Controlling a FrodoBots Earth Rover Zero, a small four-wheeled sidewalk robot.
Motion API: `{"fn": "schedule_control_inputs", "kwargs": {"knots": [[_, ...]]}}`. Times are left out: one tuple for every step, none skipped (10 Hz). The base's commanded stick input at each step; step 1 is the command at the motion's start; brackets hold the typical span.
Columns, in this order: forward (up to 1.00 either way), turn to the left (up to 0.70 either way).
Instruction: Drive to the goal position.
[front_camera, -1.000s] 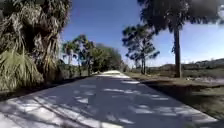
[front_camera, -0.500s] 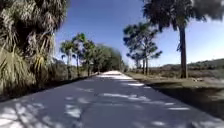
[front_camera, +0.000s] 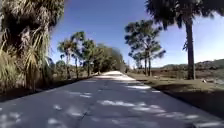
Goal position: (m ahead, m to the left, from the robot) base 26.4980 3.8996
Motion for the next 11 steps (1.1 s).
{"fn": "schedule_control_inputs", "kwargs": {"knots": [[1.00,0.00],[1.00,0.00],[1.00,0.00],[1.00,0.00],[1.00,0.00],[1.00,0.00],[1.00,0.00],[1.00,-0.01],[1.00,-0.06],[1.00,-0.15],[1.00,-0.13]]}}
